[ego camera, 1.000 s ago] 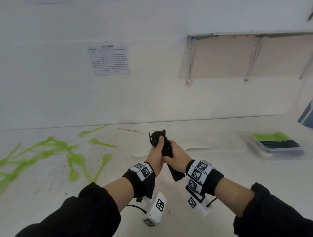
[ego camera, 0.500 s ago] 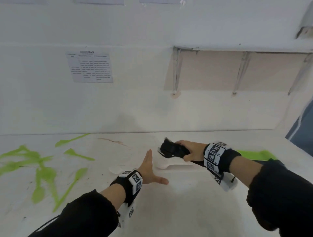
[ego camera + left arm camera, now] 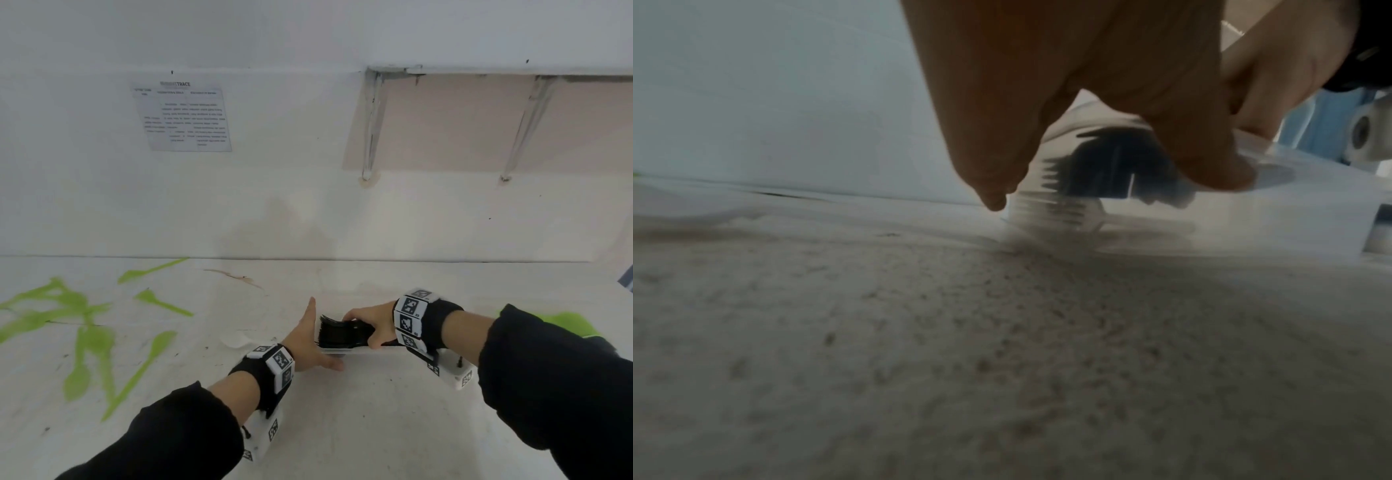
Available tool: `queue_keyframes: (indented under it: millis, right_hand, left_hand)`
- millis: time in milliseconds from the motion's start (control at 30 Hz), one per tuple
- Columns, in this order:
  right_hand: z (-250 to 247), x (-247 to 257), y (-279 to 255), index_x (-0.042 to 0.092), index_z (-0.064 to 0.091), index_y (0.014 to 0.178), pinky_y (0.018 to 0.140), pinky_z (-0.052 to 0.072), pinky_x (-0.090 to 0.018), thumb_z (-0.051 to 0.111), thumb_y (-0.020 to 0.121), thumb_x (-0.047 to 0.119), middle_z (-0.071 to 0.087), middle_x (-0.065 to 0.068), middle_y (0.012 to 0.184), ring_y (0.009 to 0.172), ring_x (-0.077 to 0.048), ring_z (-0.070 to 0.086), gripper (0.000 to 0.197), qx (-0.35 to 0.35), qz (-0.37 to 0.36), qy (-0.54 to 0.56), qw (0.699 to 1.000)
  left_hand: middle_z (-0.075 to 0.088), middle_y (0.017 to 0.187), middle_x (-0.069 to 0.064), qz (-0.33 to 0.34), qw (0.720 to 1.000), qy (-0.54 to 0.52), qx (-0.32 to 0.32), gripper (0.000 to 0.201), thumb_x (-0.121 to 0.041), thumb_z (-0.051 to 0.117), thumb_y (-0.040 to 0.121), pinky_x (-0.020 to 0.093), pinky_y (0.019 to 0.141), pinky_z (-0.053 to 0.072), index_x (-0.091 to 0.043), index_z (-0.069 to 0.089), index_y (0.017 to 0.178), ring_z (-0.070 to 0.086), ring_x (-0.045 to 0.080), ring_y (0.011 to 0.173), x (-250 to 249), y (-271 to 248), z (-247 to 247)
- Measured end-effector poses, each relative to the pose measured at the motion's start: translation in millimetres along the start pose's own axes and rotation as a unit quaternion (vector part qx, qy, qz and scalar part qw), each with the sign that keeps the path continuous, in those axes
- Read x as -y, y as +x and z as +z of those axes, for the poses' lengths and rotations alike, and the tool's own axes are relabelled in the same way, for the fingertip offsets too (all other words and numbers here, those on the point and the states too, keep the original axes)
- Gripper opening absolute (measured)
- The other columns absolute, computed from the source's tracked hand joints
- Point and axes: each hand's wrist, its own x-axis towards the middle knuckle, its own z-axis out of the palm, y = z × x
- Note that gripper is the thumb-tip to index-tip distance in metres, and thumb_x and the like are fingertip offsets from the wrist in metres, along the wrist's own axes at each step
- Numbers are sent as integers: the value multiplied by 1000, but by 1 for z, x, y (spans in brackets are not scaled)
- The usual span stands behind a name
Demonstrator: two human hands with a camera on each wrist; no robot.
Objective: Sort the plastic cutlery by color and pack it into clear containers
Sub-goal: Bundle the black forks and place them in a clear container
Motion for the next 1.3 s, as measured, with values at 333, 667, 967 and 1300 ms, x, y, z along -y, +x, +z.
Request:
queue_keyframes:
  millis: [333, 667, 967, 1300]
  right_hand:
    - [8, 16, 4, 9, 18, 145, 105, 37, -39, 65, 82, 8, 45, -17, 137, 126, -31, 46, 78, 7, 12, -27, 1000]
    - [8, 16, 5, 8, 55, 128, 102, 33, -28, 40, 99, 23, 51, -14, 130, 120, -28, 48, 35, -81, -5, -22, 996]
    - [5, 24, -3, 19, 56, 127, 100, 34, -23, 44, 92, 12, 56, -2, 130, 122, -19, 49, 38, -79, -8, 28, 996]
    - [1, 8, -6, 9, 53, 129, 84, 38, -18, 75, 74, 8, 59, -8, 125, 115, -23, 55, 59, -12, -42, -61, 997]
  left_hand:
    - [28, 150, 5, 23, 998, -44, 23, 137, -7, 83, 65, 11, 94, 27, -14, -29, 142, 31, 8, 130, 6, 10, -1]
    - [-2, 155, 0, 49, 996, -66, 39, 139, -8, 84, 65, 23, 114, 16, -12, -32, 140, 7, 2, 135, 11, 12, 0]
    - [10, 156, 6, 48, 996, -64, 39, 133, -3, 80, 69, 14, 102, 18, -9, -33, 140, 16, 1, 130, 11, 9, 1]
    - [9, 146, -4, 61, 992, -91, 60, 128, 5, 75, 72, 14, 105, 18, -7, -35, 138, 8, -1, 126, 10, 8, 0]
